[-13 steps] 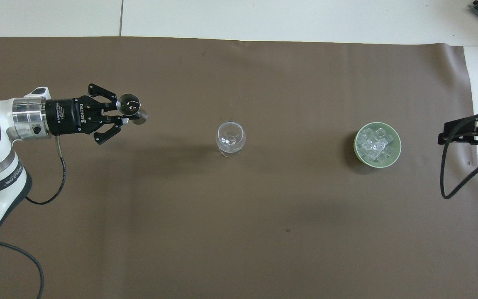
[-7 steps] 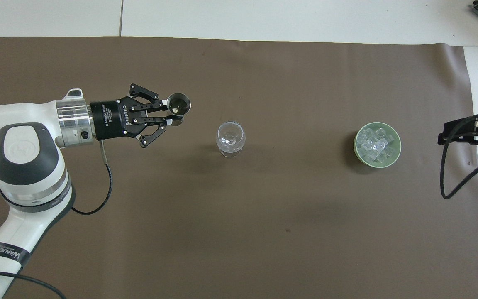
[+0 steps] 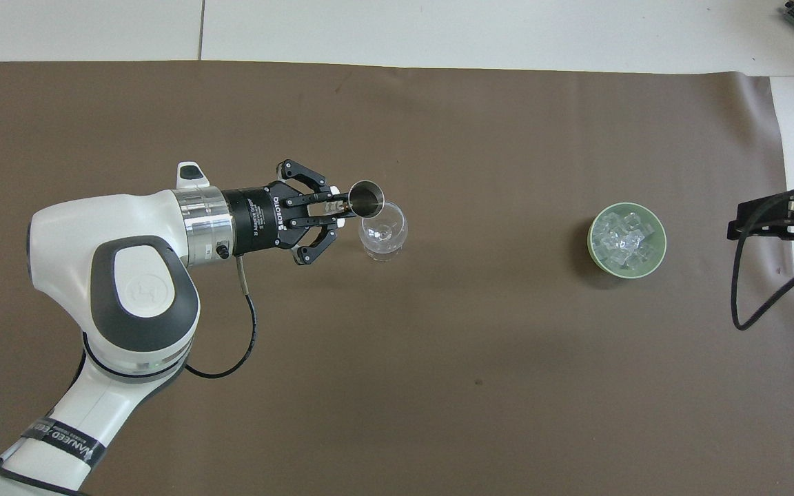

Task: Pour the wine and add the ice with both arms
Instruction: 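Position the jigger mouth over the clear glass with the left gripper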

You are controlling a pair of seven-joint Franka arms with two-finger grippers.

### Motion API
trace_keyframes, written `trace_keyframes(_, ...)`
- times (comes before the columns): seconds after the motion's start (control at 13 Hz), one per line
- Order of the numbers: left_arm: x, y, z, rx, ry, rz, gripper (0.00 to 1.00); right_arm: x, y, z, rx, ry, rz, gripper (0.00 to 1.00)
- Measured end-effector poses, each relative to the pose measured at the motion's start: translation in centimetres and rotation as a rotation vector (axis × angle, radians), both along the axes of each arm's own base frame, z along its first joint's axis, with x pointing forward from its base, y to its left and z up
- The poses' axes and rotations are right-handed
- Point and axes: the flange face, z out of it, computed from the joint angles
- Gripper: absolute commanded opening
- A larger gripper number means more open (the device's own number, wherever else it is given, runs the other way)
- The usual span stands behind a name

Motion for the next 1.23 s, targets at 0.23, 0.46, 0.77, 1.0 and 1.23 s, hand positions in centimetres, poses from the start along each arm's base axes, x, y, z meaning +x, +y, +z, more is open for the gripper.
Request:
trace_keyframes(0.23, -0.8, -2.0, 0.6, 0.079, -0.080, -0.007, 0.00, 0.0, 0.0, 0.0, 0.000, 0.000, 0.000, 1.00)
trace_keyframes(0.46, -1.2, -3.0, 0.9, 0.144, -0.143, -0.018, 0.00, 0.0, 0.0, 0.0, 0.000, 0.000, 0.000, 1.00)
trace_keyframes(0.77, -0.9, -2.7, 1.3, 0.218, -0.203, -0.043, 0.00, 0.0, 0.0, 0.0, 0.000, 0.000, 0.000, 1.00)
trace_keyframes(1.0, -0.8, -2.7, 1.7, 0.268, -0.254, -0.050, 0.00, 0.0, 0.0, 0.0, 0.000, 0.000, 0.000, 1.00)
trace_keyframes(1.23, -0.9, -3.1, 2.3, 0.305, -0.311, -0.046, 0.00, 0.0, 0.0, 0.0, 0.000, 0.000, 0.000, 1.00)
